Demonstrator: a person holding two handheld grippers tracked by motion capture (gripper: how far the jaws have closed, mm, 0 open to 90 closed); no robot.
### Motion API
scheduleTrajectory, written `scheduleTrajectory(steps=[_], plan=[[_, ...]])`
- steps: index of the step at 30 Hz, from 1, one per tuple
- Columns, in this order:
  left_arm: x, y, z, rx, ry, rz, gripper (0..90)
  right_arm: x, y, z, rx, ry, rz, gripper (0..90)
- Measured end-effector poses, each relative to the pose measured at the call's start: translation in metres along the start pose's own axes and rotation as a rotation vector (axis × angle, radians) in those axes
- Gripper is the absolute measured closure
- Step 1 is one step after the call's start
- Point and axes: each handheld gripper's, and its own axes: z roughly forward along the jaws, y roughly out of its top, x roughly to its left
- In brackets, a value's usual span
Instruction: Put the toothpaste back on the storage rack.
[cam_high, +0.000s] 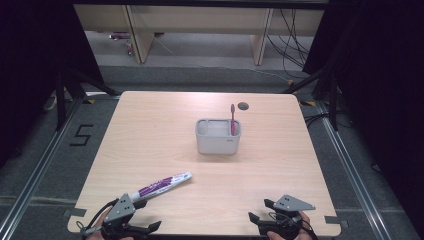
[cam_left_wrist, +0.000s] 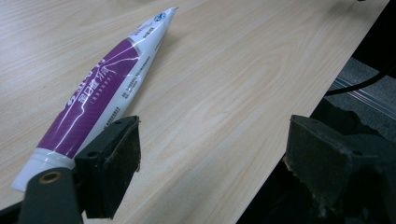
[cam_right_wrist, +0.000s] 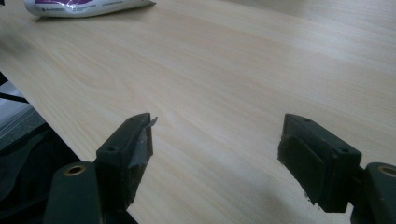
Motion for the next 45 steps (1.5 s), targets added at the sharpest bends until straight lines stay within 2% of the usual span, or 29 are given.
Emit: scheduleTrajectory(steps=[1,2,3,6,8,9,10,11,12,14,15,16,17,18,19,21,23,24,25,26,28,30,32,37,38,39,40,43,45], plan=[[0.0,0.0,0.0,0.01,0.005,0.0,17.4,-0.001,0.0,-0.002,0.003,-0.022,-0.033,26.3],[0.0,0.0,0.002,-0.012,0.002,-0.006,17.3,-0.001,-0.002,-0.001,-0.008,-0.019,-0.036,26.3],[0.001,0.0,0.001,-0.008,0.003,-0.005,17.2,0.0,-0.003,-0.001,0.007,0.007,-0.011,26.3],[0.001,0.001,0.0,0.0,0.001,-0.01,16.9,0.002,-0.006,-0.002,0.0,-0.005,-0.008,26.3],[0.002,0.002,0.0,-0.04,-0.001,-0.022,15.8,0.002,-0.006,-0.004,0.019,-0.018,-0.041,26.3],[0.003,0.003,-0.001,-0.052,-0.002,-0.028,14.8,0.001,-0.006,-0.004,0.021,-0.019,-0.042,26.3],[0.004,0.005,-0.002,-0.057,-0.007,-0.027,14.9,0.004,-0.008,-0.003,0.006,-0.004,-0.005,26.3],[0.004,0.005,-0.002,-0.057,-0.007,-0.027,14.8,0.004,-0.008,-0.003,0.006,-0.004,-0.005,26.3],[0.007,0.007,-0.003,-0.079,-0.017,0.003,14.8,0.002,-0.007,-0.004,0.016,-0.024,-0.032,26.3],[0.011,0.011,-0.006,-0.078,0.001,0.016,14.8,0.002,-0.007,-0.006,0.018,-0.03,-0.036,26.3],[0.013,0.013,-0.006,-0.082,0.008,0.021,14.8,0.002,-0.008,-0.005,0.007,-0.018,-0.018,26.3],[0.014,0.014,-0.006,-0.081,0.018,0.015,14.8,0.001,-0.008,-0.006,0.014,-0.033,-0.035,26.3],[0.018,0.016,-0.007,-0.069,0.02,0.024,14.8,0.003,-0.008,-0.006,0.018,-0.029,-0.018,26.3],[0.018,0.016,-0.007,-0.069,0.02,0.024,14.9,0.003,-0.008,-0.006,0.018,-0.029,-0.018,26.3],[0.022,0.019,-0.006,-0.047,0.027,0.027,15.7,0.002,-0.007,-0.007,0.016,-0.032,-0.034,26.3],[0.029,0.023,-0.006,-0.031,0.046,0.024,19.8,0.002,-0.007,-0.007,0.013,-0.03,-0.032,26.4],[0.031,0.024,-0.006,-0.03,0.048,0.024,20.2,0.002,-0.007,-0.006,0.013,-0.03,-0.031,26.4],[0.034,0.026,-0.006,-0.009,0.056,0.038,20.2,0.002,-0.007,-0.006,0.013,-0.03,-0.031,26.4],[0.036,0.028,-0.002,-0.022,0.06,0.024,20.3,0.002,-0.007,-0.007,0.017,-0.033,-0.032,26.4],[0.039,0.03,-0.003,0.03,0.063,0.064,21.1,0.002,-0.007,-0.007,0.017,-0.033,-0.033,26.4],[0.044,0.034,0.004,0.074,0.057,0.085,22.1,0.002,-0.007,-0.007,0.018,-0.029,-0.029,26.4],[0.045,0.035,0.009,0.079,0.053,0.09,22.8,0.003,-0.007,-0.006,0.015,-0.02,-0.026,26.4],[0.049,0.039,0.013,0.115,0.057,0.106,23.8,0.005,-0.007,-0.006,0.022,-0.017,-0.005,26.4],[0.058,0.046,0.021,0.14,0.057,0.119,31.0,0.004,-0.007,-0.006,0.013,-0.024,-0.032,26.6],[0.061,0.048,0.025,0.168,0.047,0.131,32.2,0.004,-0.007,-0.006,0.013,-0.023,-0.032,26.7],[0.061,0.048,0.025,0.168,0.047,0.131,33.0,0.005,-0.007,-0.006,0.018,-0.017,-0.023,26.7],[0.064,0.05,0.028,0.191,0.037,0.135,33.7,0.005,-0.007,-0.006,0.013,-0.017,-0.021,26.8],[0.067,0.053,0.032,0.219,0.028,0.139,35.8,0.005,-0.007,-0.006,0.012,-0.013,-0.021,26.9],[0.067,0.054,0.033,0.22,0.03,0.139,36.0,0.005,-0.007,-0.006,0.017,-0.014,-0.021,26.9]])
